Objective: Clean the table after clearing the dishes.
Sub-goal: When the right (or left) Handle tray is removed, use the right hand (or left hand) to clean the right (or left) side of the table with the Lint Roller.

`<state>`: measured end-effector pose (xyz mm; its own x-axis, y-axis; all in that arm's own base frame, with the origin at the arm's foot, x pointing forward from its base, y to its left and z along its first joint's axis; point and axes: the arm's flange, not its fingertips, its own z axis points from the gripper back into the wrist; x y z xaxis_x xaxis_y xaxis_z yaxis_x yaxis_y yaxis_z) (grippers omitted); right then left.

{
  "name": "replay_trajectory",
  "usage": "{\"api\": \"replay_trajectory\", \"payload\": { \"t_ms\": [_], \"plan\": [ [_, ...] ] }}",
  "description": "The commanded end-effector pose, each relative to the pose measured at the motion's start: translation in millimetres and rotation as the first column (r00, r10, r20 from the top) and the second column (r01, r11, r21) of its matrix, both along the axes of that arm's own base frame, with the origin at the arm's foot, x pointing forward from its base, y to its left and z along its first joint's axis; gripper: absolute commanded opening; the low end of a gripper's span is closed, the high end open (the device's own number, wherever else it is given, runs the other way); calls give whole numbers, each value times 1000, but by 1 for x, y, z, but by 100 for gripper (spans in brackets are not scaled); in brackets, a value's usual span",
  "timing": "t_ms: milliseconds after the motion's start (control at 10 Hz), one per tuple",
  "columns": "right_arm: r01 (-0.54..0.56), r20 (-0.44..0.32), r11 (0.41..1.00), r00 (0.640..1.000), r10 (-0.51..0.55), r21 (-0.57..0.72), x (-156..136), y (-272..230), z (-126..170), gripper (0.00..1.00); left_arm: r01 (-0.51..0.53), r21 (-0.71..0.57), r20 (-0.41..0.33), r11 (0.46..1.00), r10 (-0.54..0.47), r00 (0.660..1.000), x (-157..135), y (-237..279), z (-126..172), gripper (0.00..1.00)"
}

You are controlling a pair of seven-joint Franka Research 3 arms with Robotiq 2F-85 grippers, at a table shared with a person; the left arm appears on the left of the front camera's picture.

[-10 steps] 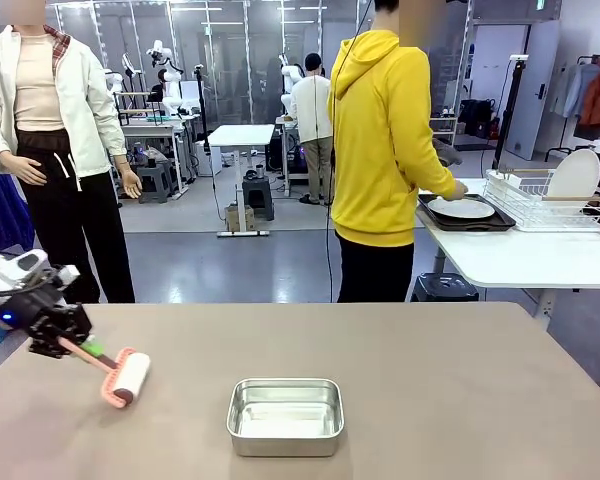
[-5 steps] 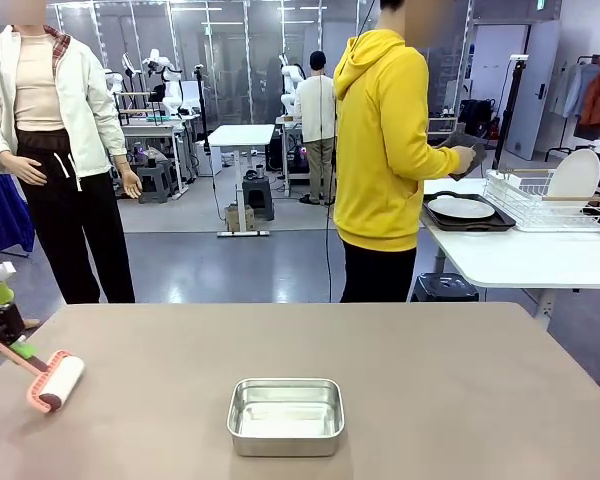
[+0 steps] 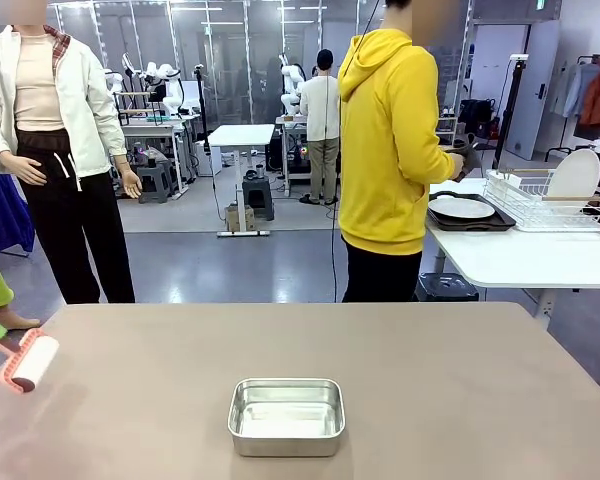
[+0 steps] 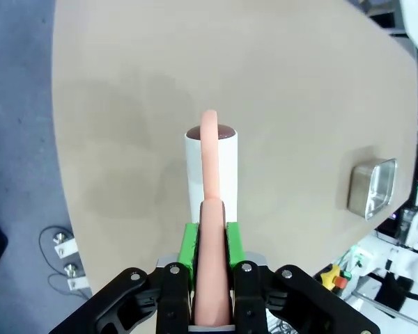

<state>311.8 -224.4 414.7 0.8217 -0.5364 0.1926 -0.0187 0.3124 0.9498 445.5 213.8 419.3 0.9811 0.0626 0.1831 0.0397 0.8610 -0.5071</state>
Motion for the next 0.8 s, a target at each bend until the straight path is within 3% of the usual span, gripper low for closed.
{"api": "replay_trajectory", "payload": {
  "t_ms": [0, 200, 300, 700],
  "plan": [
    [-4, 12, 1000, 1000, 4, 6, -1, 1, 1, 100, 26, 13, 112, 1000, -27, 993, -40, -16, 35, 20],
    [-4, 12, 1000, 1000, 4, 6, -1, 1, 1, 100, -16, 37, 157, 999, 10, 988, -69, -37, 54, 20],
    [-4, 12, 1000, 1000, 4, 6, -1, 1, 1, 100, 7, 15, 104, 1000, -9, 995, -30, -13, 47, 20],
    [-4, 12, 1000, 1000, 4, 6, -1, 1, 1, 100, 7, 15, 104, 1000, -9, 995, -30, -13, 47, 20]
  ]
}}
